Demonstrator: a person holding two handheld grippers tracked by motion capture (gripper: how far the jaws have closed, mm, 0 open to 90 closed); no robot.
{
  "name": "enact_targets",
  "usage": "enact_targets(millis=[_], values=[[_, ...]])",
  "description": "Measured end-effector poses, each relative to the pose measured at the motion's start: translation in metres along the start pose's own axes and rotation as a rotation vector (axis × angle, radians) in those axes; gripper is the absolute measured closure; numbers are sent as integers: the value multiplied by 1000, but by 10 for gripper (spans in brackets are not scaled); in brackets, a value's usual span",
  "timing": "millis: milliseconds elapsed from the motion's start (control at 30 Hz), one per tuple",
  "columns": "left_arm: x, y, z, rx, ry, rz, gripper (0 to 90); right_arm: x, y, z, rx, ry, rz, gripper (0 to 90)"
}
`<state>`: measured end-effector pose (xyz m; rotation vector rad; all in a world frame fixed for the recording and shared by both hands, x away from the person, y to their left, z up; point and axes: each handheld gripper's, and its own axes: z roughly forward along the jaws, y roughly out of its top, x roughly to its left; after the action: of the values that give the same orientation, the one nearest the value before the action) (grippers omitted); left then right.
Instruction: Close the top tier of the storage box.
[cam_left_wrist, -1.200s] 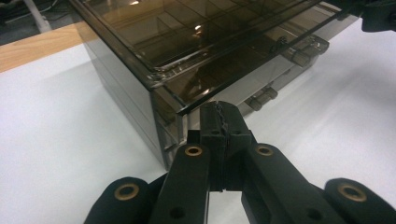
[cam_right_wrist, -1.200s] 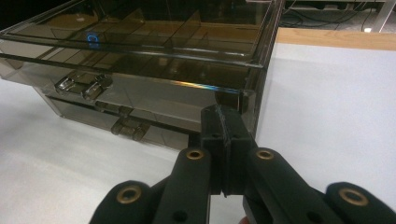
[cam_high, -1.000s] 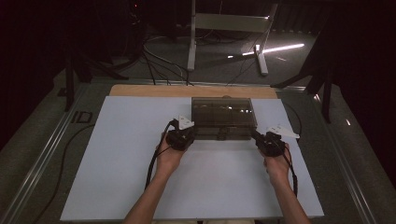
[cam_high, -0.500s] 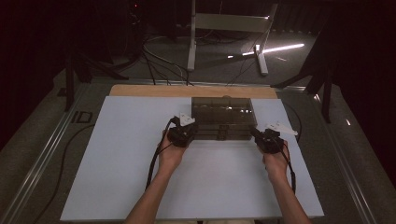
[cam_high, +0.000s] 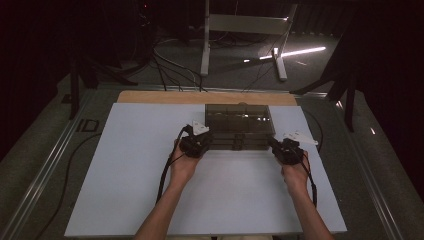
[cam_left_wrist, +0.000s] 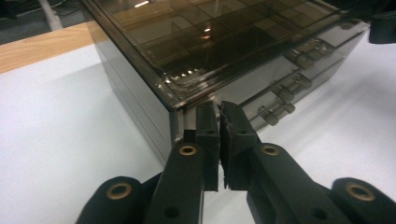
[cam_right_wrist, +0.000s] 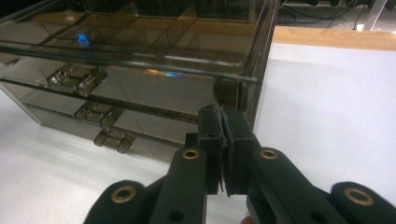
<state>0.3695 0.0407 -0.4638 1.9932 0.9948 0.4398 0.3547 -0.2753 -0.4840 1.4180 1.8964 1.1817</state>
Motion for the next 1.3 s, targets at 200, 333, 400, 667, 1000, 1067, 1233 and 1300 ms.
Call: enact_targets(millis=[200, 333, 400, 667, 1000, 1067, 1233, 1300], values=[[-4, 2, -15, -41, -32, 35, 765, 3, -3, -6, -11, 41, -37, 618], [-3, 3, -25, -71, -44, 38, 671, 6, -3, -11, -29, 53, -53, 434], [-3, 3, -28, -81, -42, 37, 618, 6, -2, -12, -30, 62, -49, 377], [5, 3, -41, -123, -48, 0, 426, 13, 0, -18, -41, 83, -63, 165], [7, -2, -60, -166, -12, -29, 59, 17, -1, -25, -42, 99, -56, 117], [9, -2, -66, -176, -11, -35, 33, 17, 0, -26, -44, 97, -54, 111], [10, -6, -82, -206, -20, -50, 7, 16, -1, -34, -60, 90, -59, 78], [11, -7, -85, -214, -17, -47, 6, 16, -1, -36, -61, 88, -60, 76]])
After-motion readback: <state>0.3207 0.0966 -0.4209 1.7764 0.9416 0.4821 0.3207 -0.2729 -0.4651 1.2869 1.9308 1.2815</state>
